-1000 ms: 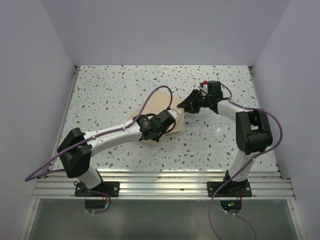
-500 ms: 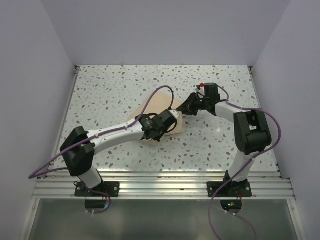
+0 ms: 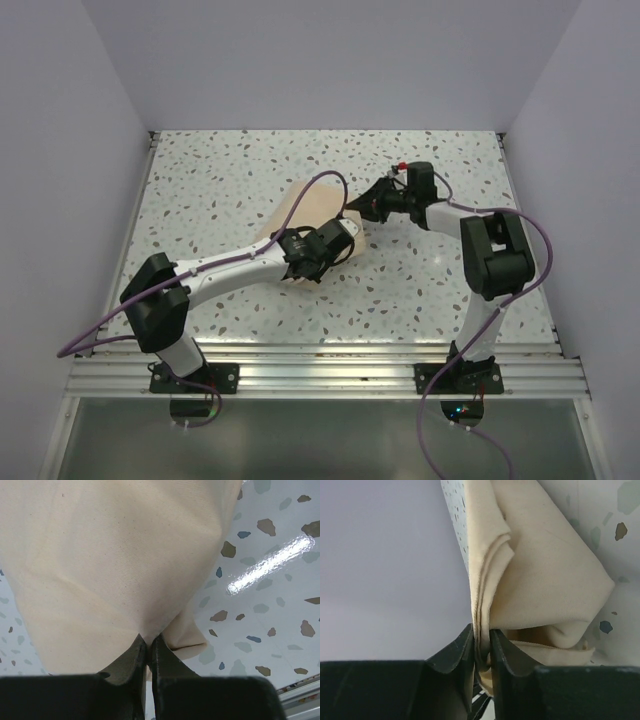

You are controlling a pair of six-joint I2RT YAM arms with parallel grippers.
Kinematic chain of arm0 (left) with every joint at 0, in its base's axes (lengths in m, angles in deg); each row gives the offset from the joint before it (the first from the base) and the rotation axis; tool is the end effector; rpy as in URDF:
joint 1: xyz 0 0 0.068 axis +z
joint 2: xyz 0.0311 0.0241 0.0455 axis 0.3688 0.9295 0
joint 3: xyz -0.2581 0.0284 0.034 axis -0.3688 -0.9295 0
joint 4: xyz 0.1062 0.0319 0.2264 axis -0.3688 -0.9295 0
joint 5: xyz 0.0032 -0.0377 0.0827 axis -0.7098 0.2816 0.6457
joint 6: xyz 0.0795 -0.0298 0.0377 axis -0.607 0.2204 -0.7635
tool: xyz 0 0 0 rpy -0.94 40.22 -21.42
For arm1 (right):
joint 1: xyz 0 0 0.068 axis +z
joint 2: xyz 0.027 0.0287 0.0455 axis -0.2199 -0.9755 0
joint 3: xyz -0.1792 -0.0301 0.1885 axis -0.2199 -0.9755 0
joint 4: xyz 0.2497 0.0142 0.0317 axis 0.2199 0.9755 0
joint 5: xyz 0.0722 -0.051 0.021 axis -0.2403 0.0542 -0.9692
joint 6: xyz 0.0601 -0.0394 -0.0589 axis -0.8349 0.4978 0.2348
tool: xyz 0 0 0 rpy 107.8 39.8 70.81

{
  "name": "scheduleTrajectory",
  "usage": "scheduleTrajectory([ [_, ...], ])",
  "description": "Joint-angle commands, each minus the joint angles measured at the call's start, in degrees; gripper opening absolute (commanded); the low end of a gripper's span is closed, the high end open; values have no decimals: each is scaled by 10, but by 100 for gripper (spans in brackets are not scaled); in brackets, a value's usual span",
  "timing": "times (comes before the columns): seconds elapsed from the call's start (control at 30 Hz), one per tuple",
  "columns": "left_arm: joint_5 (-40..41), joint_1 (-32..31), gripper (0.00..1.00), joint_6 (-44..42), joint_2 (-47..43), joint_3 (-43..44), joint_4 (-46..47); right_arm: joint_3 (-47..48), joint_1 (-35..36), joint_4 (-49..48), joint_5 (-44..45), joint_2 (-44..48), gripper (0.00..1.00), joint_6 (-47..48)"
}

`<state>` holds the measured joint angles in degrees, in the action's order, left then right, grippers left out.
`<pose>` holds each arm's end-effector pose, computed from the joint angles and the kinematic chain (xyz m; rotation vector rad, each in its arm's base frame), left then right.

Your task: Prepare the surgical pack

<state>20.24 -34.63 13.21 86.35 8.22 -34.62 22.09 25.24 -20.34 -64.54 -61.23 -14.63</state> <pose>0.2178 -0.2713 0.1917 0.8313 2.4108 0.0462 0.3973 0.1510 0.1530 0.6058 2.3608 1.6175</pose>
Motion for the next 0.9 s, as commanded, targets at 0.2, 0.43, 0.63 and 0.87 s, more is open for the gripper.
scheduleTrajectory([
  [0.2,0,0,0,25,-7,26,20,70,-7,286,30,37,50,244],
  [0.43,2,-1,0,27,-28,29,19,31,-8,302,-37,68,70,342],
  [0.63,5,-1,0,33,-27,30,13,9,3,337,-12,96,63,368],
  [0.87,-3,-1,0,38,-26,23,14,-4,5,369,19,106,71,390],
])
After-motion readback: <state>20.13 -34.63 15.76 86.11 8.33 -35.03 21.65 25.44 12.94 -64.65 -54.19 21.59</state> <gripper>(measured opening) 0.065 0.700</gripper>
